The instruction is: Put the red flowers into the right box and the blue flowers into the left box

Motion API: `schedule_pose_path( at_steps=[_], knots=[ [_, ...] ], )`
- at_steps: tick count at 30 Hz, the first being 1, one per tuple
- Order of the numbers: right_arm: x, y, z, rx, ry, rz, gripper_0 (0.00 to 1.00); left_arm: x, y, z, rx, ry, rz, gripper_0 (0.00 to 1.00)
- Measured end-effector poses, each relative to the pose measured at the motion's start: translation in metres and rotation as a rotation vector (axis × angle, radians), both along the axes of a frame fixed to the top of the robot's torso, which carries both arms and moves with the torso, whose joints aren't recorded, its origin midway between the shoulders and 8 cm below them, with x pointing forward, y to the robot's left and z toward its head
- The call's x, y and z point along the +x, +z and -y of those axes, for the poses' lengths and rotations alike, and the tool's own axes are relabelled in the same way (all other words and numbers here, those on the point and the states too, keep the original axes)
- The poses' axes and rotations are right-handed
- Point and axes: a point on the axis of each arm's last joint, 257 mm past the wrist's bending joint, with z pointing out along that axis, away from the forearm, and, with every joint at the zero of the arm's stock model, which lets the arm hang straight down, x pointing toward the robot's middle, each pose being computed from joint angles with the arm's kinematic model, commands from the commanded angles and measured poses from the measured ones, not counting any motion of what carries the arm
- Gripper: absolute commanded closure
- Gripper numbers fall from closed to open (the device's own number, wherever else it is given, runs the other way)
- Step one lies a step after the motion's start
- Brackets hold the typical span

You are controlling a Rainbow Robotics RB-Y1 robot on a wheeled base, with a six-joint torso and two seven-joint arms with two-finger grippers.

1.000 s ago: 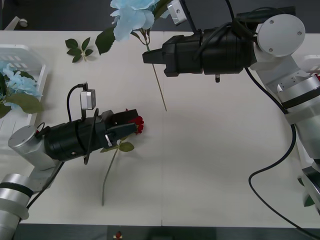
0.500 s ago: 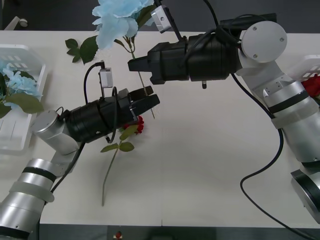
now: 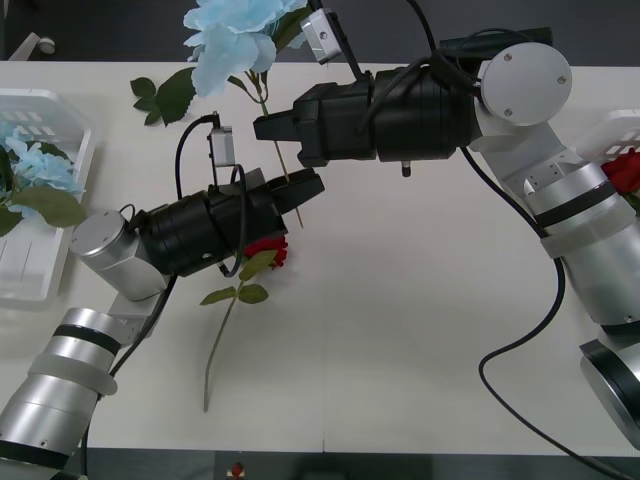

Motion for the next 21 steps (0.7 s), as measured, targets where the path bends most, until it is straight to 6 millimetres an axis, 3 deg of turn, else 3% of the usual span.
schedule_pose_path(
  at_steps=[10,11,12,14,18,21],
  knots=[
    [0.001,0.0,0.0,0.001,-0.003,0.001,1.0,0.0,0.0,0.0,-0.001,0.0,0.0,1.0],
    [0.001,0.0,0.0,0.002,-0.004,0.001,0.96,0.0,0.0,0.0,-0.001,0.0,0.0,1.0],
    [0.002,0.001,0.0,0.004,-0.007,0.002,0.67,0.0,0.001,0.0,-0.003,0.0,0.0,1.0],
    [0.004,0.003,0.0,0.012,-0.016,0.005,0.21,0.0,0.001,0.0,-0.004,0.0,0.0,1.0],
    [0.008,0.006,0.001,0.021,-0.03,0.01,0.05,0.001,0.001,-0.003,-0.002,0.004,0.001,1.0],
    [0.01,0.006,0.002,0.024,-0.037,0.013,0.0,0.004,-0.002,-0.012,0.021,0.013,0.004,1.0]
  ],
)
